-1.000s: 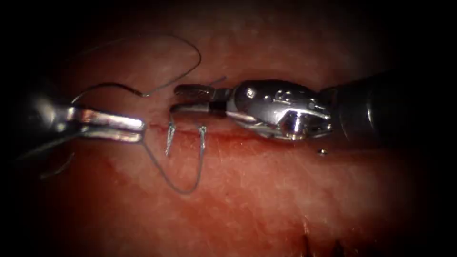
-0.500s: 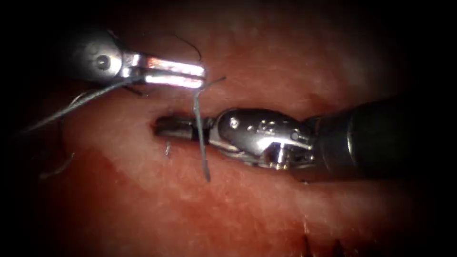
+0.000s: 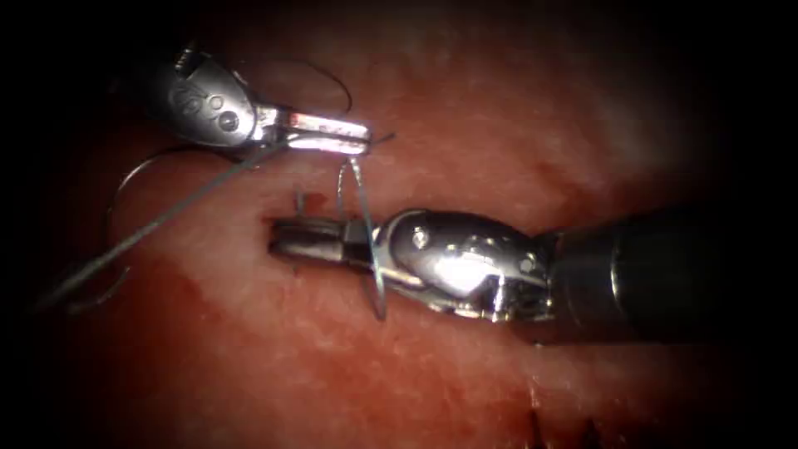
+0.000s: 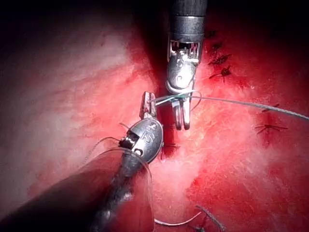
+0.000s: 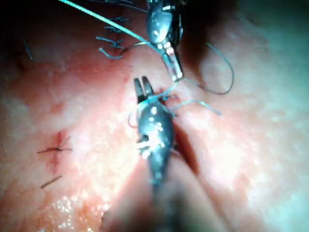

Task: Wound Closure

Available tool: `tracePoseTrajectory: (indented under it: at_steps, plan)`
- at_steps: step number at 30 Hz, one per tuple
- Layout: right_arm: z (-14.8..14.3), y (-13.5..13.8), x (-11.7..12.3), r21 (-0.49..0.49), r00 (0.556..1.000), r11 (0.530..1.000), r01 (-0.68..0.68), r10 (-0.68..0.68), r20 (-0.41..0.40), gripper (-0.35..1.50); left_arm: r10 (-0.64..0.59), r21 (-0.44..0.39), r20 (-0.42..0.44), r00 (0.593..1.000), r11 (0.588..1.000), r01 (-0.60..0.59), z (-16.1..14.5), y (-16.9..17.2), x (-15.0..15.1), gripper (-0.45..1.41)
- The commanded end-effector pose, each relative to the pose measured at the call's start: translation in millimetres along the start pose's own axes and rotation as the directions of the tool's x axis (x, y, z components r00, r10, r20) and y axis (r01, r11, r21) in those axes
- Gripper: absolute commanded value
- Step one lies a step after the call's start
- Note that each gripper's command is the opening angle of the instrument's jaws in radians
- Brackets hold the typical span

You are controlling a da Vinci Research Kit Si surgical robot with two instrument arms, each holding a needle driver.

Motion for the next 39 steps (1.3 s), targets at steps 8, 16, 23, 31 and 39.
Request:
tracePoseTrajectory:
  at_steps: [8,16,23,31,39]
  plan:
    - [-0.7,-0.3,-1.1,-0.014,0.996,0.999,-0.034,0.033,-0.078,-0.16,-0.022,0.0,0.008,1.0,1.0,0.022,0.3,2.9,-4.0,-0.45]
    - [-1.3,0.6,-1.6,-0.099,0.983,0.983,-0.156,0.145,-0.111,0.16,-0.041,-0.008,0.006,0.999,0.999,0.042,-0.9,5.9,-4.3,-0.45]
    - [-2.1,1.5,-2.4,-0.122,0.936,0.934,-0.335,0.314,-0.161,0.12,-0.039,-0.011,0.006,0.999,0.999,0.039,-1.5,7.6,-3.6,-0.45]
    - [-1.9,2.0,-4.0,-0.245,0.82,0.783,-0.572,0.534,-0.207,0.09,-0.039,-0.005,0.01,0.999,0.999,0.039,-1.1,8.6,-3.0,-0.45]
    - [-2.4,3.7,-6.7,-0.323,0.721,0.646,-0.691,0.644,-0.256,0.44,-0.044,-0.006,0.009,0.999,0.999,0.044,-0.9,9.4,-2.0,-0.45]
